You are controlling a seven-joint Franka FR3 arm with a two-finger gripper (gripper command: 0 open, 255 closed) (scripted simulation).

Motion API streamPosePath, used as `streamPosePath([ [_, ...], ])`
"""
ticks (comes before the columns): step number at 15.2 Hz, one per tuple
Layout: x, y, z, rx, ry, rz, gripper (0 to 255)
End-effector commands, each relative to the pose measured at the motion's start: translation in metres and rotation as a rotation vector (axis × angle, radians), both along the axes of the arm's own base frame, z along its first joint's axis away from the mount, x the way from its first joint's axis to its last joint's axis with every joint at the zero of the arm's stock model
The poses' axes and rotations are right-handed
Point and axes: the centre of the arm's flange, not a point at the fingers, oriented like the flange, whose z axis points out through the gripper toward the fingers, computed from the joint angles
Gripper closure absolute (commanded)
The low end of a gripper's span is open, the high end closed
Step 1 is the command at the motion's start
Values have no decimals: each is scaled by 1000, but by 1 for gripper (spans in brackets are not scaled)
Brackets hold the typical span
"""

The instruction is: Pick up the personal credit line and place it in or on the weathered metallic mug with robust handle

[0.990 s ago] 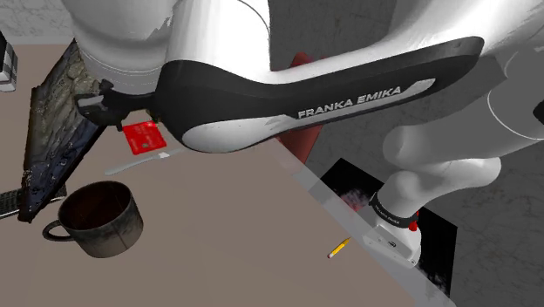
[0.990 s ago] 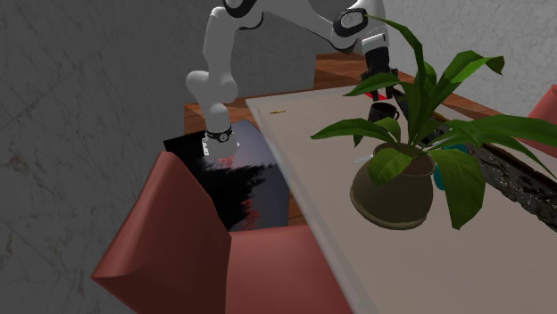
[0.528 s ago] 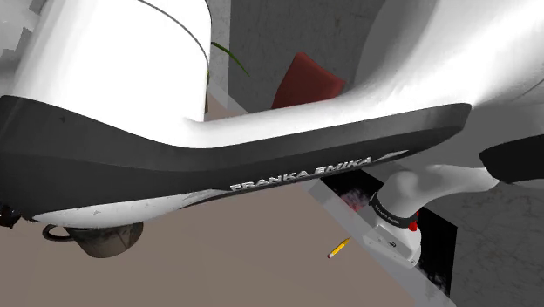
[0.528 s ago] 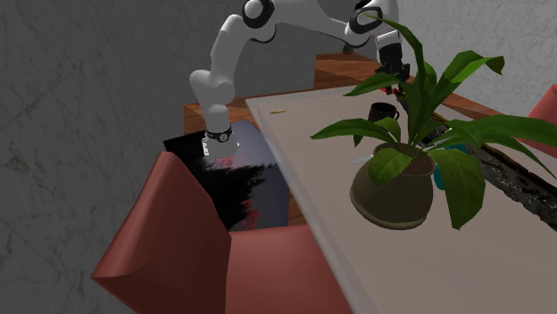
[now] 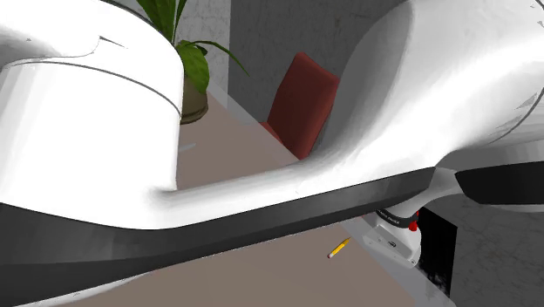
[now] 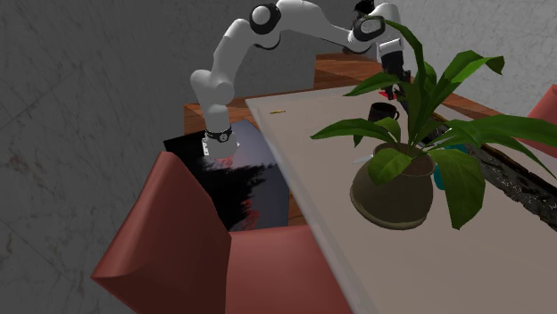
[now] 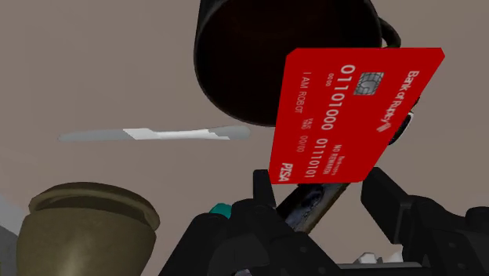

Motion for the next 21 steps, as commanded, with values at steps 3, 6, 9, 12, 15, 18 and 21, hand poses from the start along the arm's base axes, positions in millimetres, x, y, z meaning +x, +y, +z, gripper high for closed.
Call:
streamPosePath([
  [3,0,-1,-22,0,0,0,255],
  [6,0,-1,-38,0,0,0,255],
  [9,0,-1,-50,0,0,0,255],
  [12,0,-1,-50,0,0,0,255],
  [15,0,-1,-50,0,0,0,255],
  [18,1,-1,-50,0,0,0,0],
  [21,0,-1,-49,0,0,0,0],
])
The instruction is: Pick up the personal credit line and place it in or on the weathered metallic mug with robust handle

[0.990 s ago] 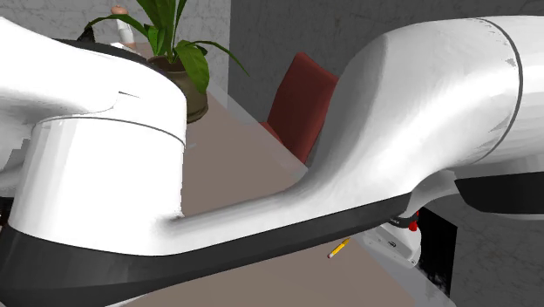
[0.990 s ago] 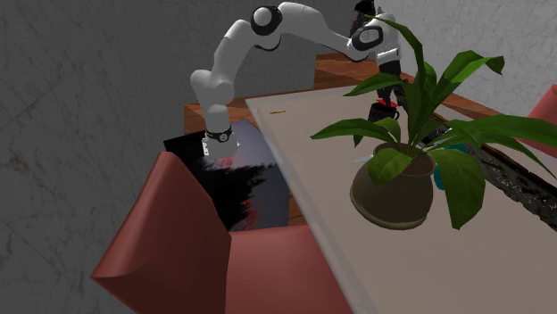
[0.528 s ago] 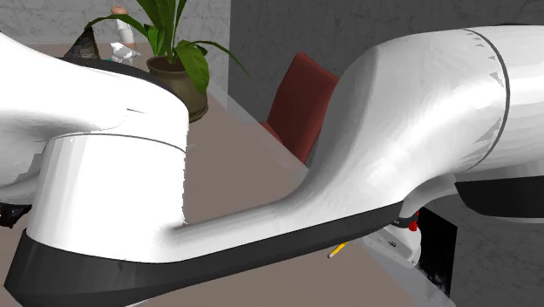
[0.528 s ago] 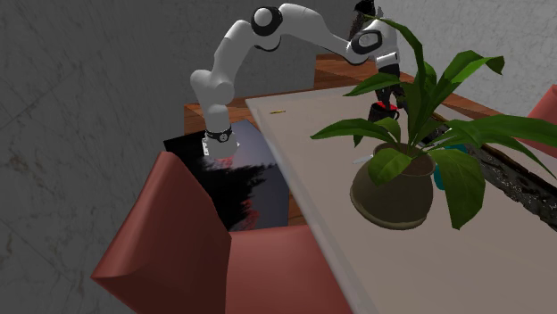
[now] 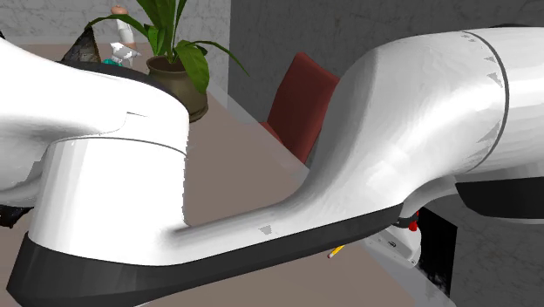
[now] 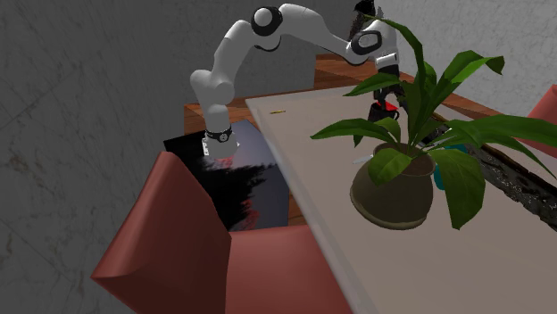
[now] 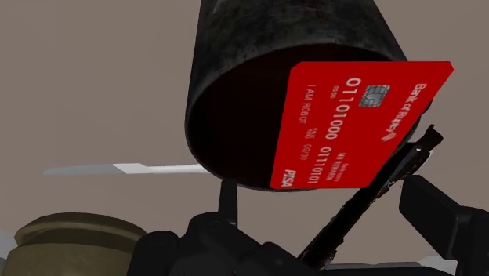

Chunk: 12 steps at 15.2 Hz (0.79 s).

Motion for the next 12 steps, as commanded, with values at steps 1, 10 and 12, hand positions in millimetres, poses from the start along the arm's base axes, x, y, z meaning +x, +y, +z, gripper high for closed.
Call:
streamPosePath([
  [1,0,1,-1,0,0,0,0],
  [10,-27,6,41,0,0,0,0],
  [12,-27,6,41,0,0,0,0],
])
